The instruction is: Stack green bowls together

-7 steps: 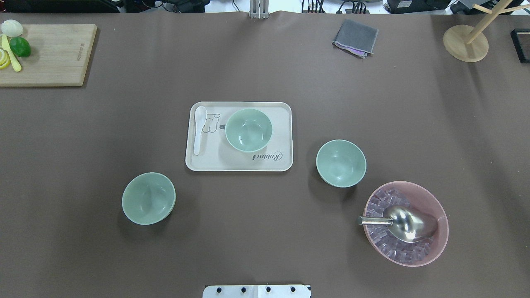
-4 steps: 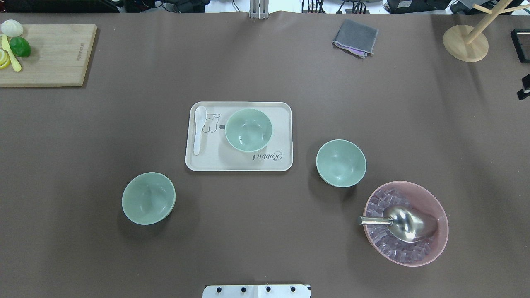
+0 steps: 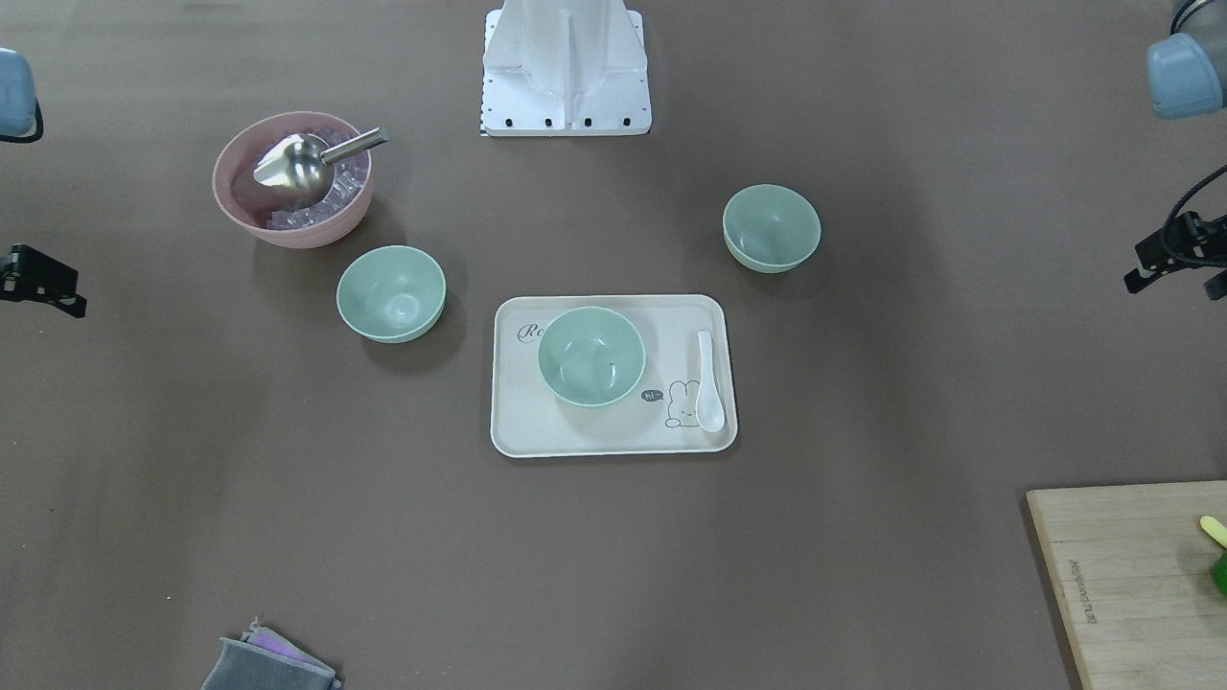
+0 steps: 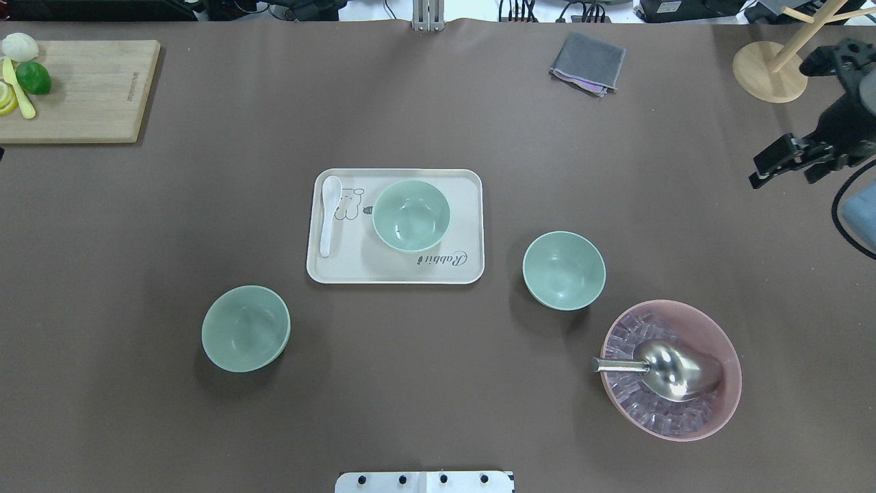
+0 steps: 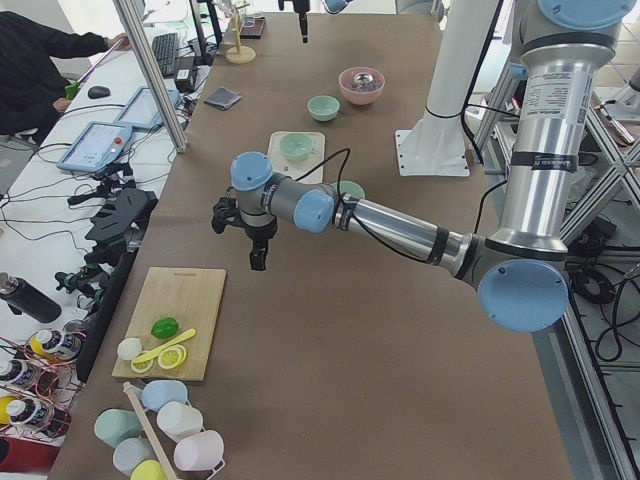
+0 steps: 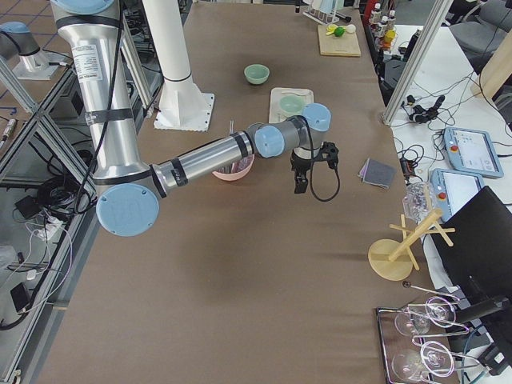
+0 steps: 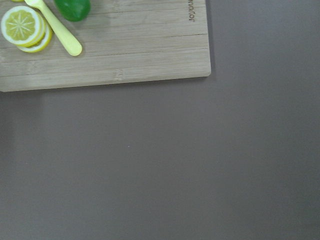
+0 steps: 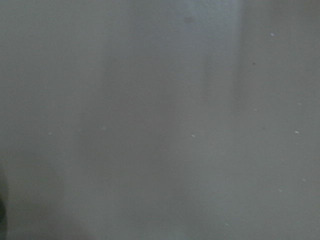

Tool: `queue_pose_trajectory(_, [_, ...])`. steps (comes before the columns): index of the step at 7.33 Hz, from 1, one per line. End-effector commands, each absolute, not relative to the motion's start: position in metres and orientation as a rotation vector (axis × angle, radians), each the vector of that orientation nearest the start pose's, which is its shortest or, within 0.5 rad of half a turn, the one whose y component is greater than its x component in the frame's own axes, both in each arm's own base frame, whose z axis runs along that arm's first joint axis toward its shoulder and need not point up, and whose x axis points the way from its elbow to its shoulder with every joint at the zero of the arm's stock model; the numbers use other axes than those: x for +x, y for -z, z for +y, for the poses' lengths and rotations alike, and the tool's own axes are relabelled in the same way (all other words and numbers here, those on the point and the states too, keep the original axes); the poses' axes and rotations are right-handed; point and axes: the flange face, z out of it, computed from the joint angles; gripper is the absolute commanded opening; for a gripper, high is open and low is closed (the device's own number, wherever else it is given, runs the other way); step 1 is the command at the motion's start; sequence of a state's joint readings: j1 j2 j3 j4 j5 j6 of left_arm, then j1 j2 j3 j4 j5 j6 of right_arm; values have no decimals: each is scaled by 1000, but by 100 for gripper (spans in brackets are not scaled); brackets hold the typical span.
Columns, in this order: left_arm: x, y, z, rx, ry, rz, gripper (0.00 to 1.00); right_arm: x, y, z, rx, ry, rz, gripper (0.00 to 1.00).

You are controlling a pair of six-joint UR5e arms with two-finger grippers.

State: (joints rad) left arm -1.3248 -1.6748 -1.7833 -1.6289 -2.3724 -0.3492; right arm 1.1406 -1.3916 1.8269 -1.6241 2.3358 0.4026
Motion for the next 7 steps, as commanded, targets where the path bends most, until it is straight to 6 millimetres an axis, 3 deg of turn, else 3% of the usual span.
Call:
queue_pose_trajectory(1, [78,-483,-536,117,-55,873,98,-255,-396,-523,113,337,-844,100])
queue_pose_trajectory(3, [79,-483,-536,120,-58,873,98,-315,-345,-516,163,445,-867,100])
queue_pose_trajectory(5, [79,-483,-536,119,-58,872,98,-357,-333,-509,212,497,-806,100])
queue_pose_trajectory(7, [79,-483,-536,118,-58,874,98,-380,-346,-512,214,625,-788,100])
